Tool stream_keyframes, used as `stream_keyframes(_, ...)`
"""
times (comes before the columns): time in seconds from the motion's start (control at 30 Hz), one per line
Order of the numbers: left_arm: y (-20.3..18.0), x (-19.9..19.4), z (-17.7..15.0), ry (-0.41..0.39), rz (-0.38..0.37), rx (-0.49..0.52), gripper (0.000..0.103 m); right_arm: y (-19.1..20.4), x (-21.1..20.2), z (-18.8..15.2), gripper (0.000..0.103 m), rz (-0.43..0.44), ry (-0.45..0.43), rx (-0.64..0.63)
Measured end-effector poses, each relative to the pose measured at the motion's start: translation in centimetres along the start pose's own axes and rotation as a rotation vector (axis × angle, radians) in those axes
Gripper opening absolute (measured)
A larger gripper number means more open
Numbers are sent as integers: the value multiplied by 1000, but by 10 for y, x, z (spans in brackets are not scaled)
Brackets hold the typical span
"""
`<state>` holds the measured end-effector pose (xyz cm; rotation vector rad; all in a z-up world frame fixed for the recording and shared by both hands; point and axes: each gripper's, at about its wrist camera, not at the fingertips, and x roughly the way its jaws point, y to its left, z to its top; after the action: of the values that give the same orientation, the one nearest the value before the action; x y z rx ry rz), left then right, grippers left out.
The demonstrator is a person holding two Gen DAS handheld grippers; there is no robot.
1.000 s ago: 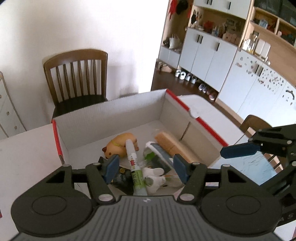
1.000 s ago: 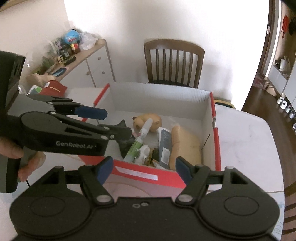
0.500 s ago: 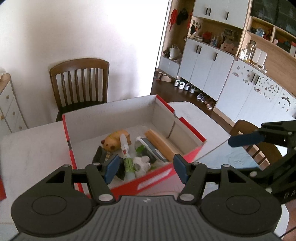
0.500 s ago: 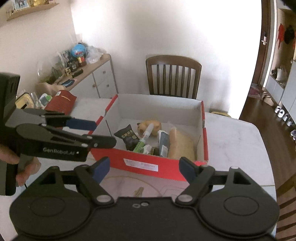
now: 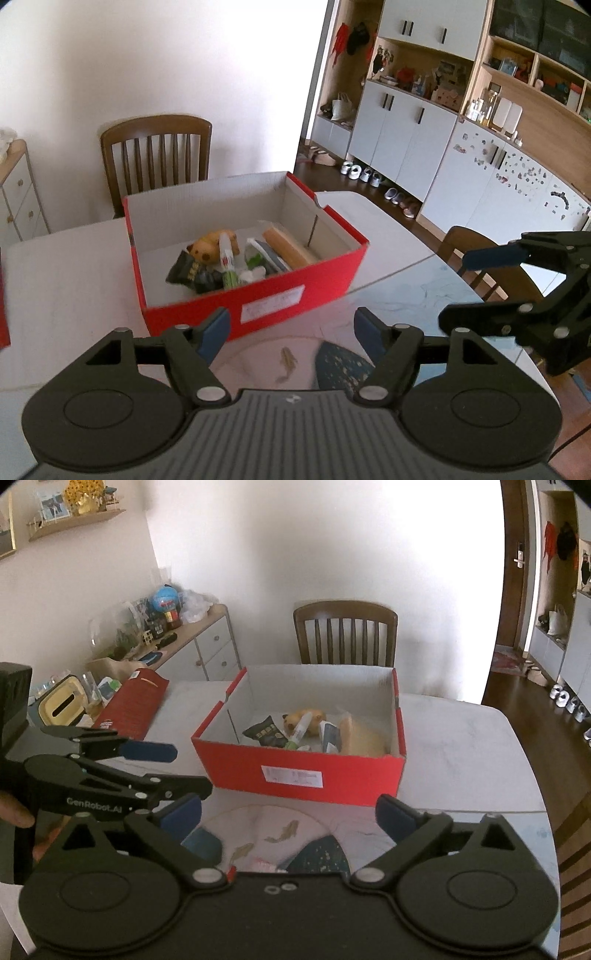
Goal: Organize objects
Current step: 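Withdraw both grippers from the box back toward the remaining items, then move left gripper to red plush keychain while right gripper approaches grey gear tape dispenser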
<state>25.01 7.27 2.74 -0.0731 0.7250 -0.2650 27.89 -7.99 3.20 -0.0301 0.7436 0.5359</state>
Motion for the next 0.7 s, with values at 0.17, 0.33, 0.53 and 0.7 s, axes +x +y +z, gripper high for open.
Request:
stream_keyframes(0.17,-6,-8,-21,6,8,-30,82,0,-11,-19,102,-6,-6,-5)
stream_keyframes(0.33,-10,-8,-46,37,21,-64,82,3,-12,-44,102,-3,31,-17)
stream_keyframes(0.53,-11,1,-78,94,16,-102,97,12,-7,-73,102,6,73,-47)
stream_keyframes(0.7,-13,8,-95,119,20,-105,103,18,0,-94,98,8,118,-68)
